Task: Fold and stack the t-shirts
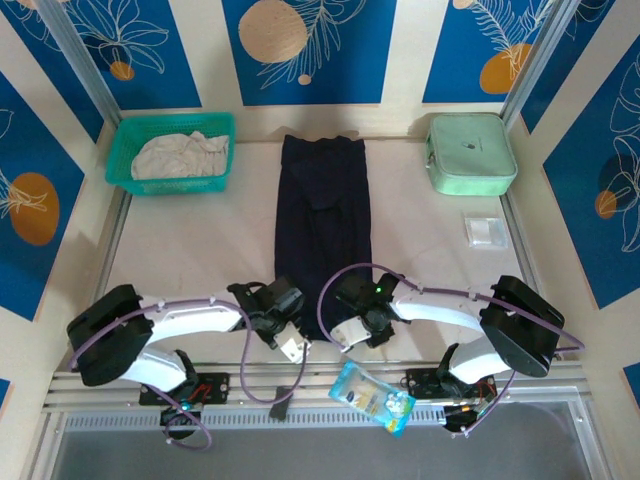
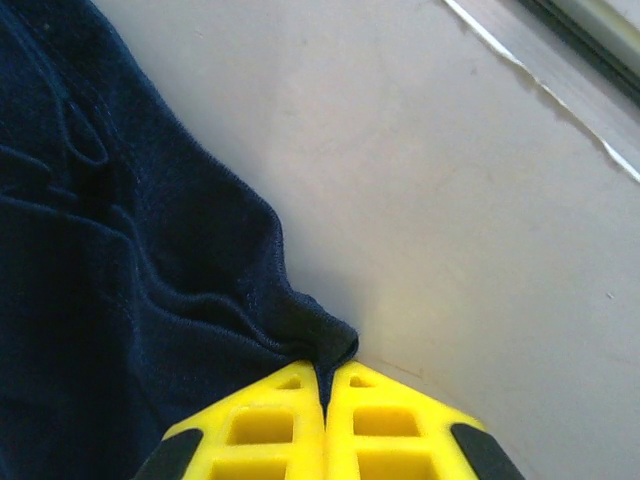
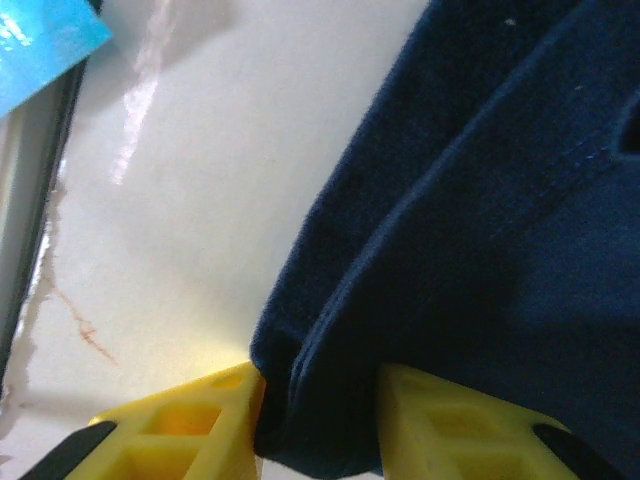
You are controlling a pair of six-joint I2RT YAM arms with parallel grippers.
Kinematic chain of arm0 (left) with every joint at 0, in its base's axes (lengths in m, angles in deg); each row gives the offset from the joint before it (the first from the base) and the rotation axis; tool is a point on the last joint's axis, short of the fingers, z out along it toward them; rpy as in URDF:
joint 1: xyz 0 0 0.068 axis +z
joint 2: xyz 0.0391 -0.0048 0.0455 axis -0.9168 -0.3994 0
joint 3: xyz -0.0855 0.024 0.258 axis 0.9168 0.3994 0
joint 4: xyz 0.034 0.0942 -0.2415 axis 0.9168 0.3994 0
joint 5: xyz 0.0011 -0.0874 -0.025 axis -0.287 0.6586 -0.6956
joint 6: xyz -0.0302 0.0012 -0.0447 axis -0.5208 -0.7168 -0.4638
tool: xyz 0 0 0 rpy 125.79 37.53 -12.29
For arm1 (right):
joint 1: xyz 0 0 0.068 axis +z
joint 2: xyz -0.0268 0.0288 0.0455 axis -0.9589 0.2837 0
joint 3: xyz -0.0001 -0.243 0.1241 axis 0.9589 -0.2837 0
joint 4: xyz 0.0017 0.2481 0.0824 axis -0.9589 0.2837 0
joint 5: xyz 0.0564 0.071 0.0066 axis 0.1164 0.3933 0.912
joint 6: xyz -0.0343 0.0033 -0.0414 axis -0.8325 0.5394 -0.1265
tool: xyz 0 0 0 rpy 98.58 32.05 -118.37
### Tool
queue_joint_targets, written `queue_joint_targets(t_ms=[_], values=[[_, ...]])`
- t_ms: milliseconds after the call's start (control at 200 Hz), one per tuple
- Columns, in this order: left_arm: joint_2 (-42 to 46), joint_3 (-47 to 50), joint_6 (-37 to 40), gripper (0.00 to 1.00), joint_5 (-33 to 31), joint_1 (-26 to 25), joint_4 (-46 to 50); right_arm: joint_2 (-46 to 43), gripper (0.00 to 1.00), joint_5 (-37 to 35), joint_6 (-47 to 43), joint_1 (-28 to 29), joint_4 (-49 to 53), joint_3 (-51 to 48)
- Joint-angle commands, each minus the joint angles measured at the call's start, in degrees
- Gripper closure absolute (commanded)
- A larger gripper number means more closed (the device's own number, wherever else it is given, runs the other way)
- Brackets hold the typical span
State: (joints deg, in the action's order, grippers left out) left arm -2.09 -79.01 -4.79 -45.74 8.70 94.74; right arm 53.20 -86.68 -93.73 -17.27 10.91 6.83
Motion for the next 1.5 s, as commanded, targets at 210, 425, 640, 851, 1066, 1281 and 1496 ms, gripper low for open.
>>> queue_joint_targets(t_ms=[210, 425, 640, 851, 1066, 1281, 1496], values=[[10.1, 3.6, 0.4, 1.00, -2.7, 0.3, 7.9, -3.1, 0.93, 2.0, 1.3, -1.5, 0.6, -1.3], [17.1, 3.7, -1.8, 1.00, -4.0, 0.3, 13.8, -6.5, 1.00, 1.9, 2.6, -1.2, 3.2, -0.9], [23.5, 2.8, -4.2, 1.00, -4.7, -0.2, 20.3, -14.2, 1.00, 3.2, 6.0, 1.3, 7.1, 0.0], [25.4, -0.3, -2.7, 1.00, -7.4, 1.1, 18.5, -20.1, 1.00, 4.1, 6.2, -2.6, 5.6, 4.1], [19.8, -7.8, 1.8, 1.00, -5.2, 12.6, 10.5, -14.5, 1.00, 4.2, 6.0, -10.9, 2.0, 10.9], [8.1, -18.7, 3.3, 1.00, -0.5, 21.7, 3.4, -5.2, 1.00, 3.1, 6.0, -17.9, -2.5, 18.2], [-3.5, -25.0, 3.0, 1.00, 0.4, 25.4, -7.3, 4.5, 1.00, -0.7, 8.1, -22.4, -6.7, 25.5]])
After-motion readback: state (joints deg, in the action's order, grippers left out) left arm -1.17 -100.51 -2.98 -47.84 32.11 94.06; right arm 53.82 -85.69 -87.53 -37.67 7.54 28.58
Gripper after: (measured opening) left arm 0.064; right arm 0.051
